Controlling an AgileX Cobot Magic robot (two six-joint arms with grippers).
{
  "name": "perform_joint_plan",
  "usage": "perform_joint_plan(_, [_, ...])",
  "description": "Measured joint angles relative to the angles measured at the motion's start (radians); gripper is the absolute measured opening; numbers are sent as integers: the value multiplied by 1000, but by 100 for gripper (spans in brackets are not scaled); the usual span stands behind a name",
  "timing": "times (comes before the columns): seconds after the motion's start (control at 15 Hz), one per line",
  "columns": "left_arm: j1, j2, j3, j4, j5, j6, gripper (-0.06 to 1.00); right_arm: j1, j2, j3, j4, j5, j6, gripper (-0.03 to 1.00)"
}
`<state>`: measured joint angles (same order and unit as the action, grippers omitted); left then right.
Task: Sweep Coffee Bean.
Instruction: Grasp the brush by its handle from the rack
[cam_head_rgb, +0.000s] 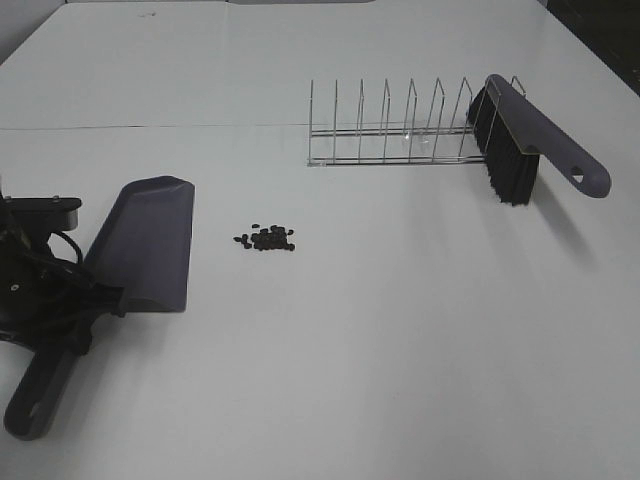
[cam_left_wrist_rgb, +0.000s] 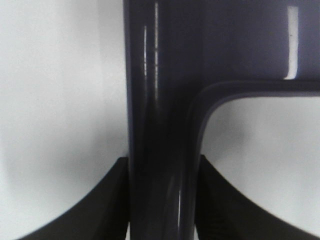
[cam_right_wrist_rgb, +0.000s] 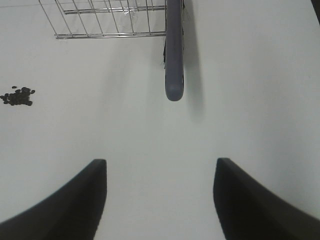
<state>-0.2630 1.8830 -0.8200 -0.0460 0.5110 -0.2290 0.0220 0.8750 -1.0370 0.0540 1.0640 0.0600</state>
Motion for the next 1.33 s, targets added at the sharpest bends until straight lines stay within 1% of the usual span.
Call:
perform_joint_plan(0.2, [0, 0, -1, 1, 5, 0, 32, 0, 288, -174, -5, -1, -45, 59])
perform_joint_plan(0.27, [0, 0, -1, 1, 6, 0, 32, 0, 341, -208, -5, -1, -53, 59])
perform_joint_plan(0.33, [0, 0, -1, 1, 6, 0, 32, 0, 432, -273, -5, -1, -74, 59])
perform_joint_plan(0.67, [0, 0, -1, 1, 7, 0, 32, 0, 900, -660, -5, -7, -136, 59])
perform_joint_plan(0.73, [0, 0, -1, 1, 7, 0, 32, 0, 945, -698, -6, -8, -137, 59])
perform_joint_plan(0.8, [0, 0, -2, 1, 8, 0, 32, 0, 1097, -822, -27, -12, -141, 59])
perform_joint_plan(0.87, [0, 0, -2, 1, 8, 0, 32, 0, 1160, -878, -39, -16, -142, 59])
perform_joint_plan(1.07, [0, 0, -2, 1, 9, 0, 32, 0, 1324, -986, -64, -37, -152, 59])
perform_joint_plan(1.13, [0, 0, -2, 1, 9, 0, 32, 0, 1343, -994, -67, -47, -152, 59])
perform_joint_plan(1.33, [0, 0, -2, 1, 9, 0, 32, 0, 1448, -1005, -67, -117, -153, 59])
